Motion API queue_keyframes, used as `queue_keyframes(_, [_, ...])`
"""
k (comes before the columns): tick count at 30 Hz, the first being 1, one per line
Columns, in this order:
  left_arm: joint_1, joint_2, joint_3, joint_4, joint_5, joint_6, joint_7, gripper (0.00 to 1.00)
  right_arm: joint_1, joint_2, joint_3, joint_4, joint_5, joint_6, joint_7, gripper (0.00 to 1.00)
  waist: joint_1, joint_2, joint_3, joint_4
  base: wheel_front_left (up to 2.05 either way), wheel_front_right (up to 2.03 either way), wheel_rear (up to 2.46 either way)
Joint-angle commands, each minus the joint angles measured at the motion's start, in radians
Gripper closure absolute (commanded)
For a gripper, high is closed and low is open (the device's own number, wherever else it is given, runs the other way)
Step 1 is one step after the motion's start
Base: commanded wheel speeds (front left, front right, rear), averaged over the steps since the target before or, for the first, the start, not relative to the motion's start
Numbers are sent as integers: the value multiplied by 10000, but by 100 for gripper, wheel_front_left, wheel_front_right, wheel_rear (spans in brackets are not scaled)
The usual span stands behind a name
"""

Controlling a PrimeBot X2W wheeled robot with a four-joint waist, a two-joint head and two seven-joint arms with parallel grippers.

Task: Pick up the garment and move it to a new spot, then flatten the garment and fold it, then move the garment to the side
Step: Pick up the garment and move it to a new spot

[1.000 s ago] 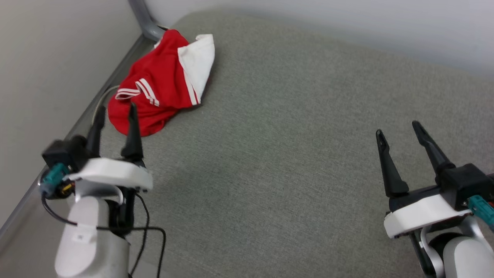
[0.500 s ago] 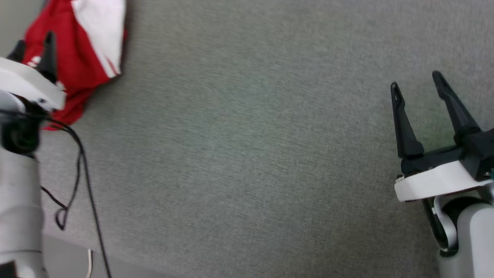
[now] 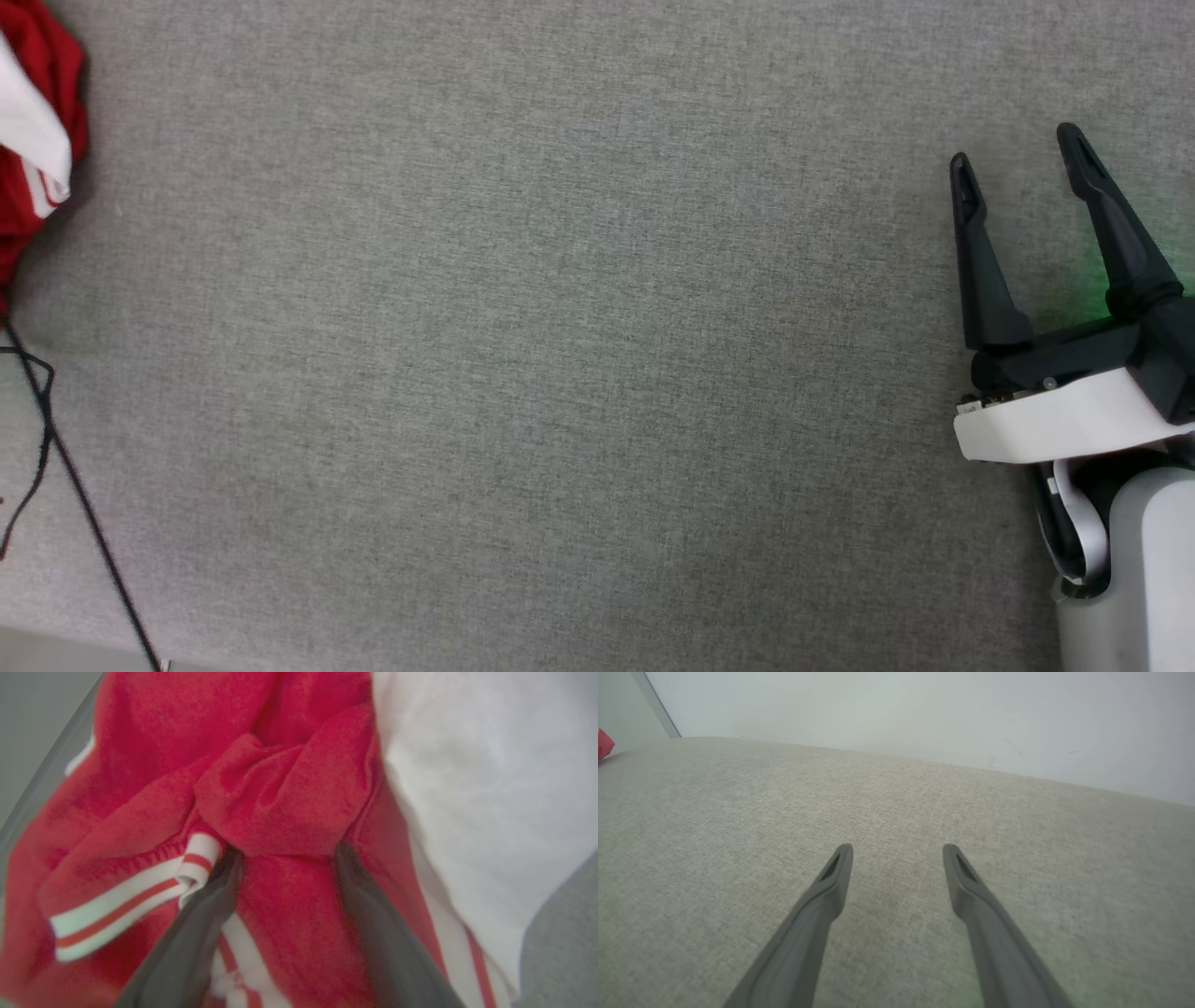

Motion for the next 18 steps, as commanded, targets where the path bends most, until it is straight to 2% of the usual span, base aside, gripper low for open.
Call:
queue_keyframes(1, [559,-405,-217,643,-42,37,712,0,-87,24,-68,57,-9,-7,-38,0,0,0,89,-124,0,0,0])
queue_keyframes(2, [621,-462,-214,784,-111,50,929,3,-87,37,-86,66,-4,-7,-57,0,0,0,92,-140,0,0,0])
queue_keyframes(3, [656,-501,-201,860,-162,74,1022,53,-82,48,-104,67,-9,-7,-73,0,0,0,90,-149,0,0,0])
queue_keyframes(4, [673,-527,-207,897,-186,83,1034,74,-78,54,-122,69,-21,-7,-86,0,0,0,81,-156,0,0,0])
queue_keyframes(5, [700,-576,-201,925,-227,80,985,100,-77,67,-143,84,-12,-7,-100,0,0,0,46,-163,0,0,0])
queue_keyframes(8, [761,-560,-267,795,-75,58,441,100,-88,110,-115,119,18,-7,-107,0,0,0,-121,-192,0,0,0])
queue_keyframes(13, [498,-475,-29,429,162,263,-1384,100,77,150,-254,246,-34,-7,-248,0,0,0,-700,-185,0,0,0])
queue_keyframes(18, [735,-521,-74,183,566,229,-3325,100,405,252,-385,604,58,-7,-406,0,0,0,-1685,-241,0,0,0])
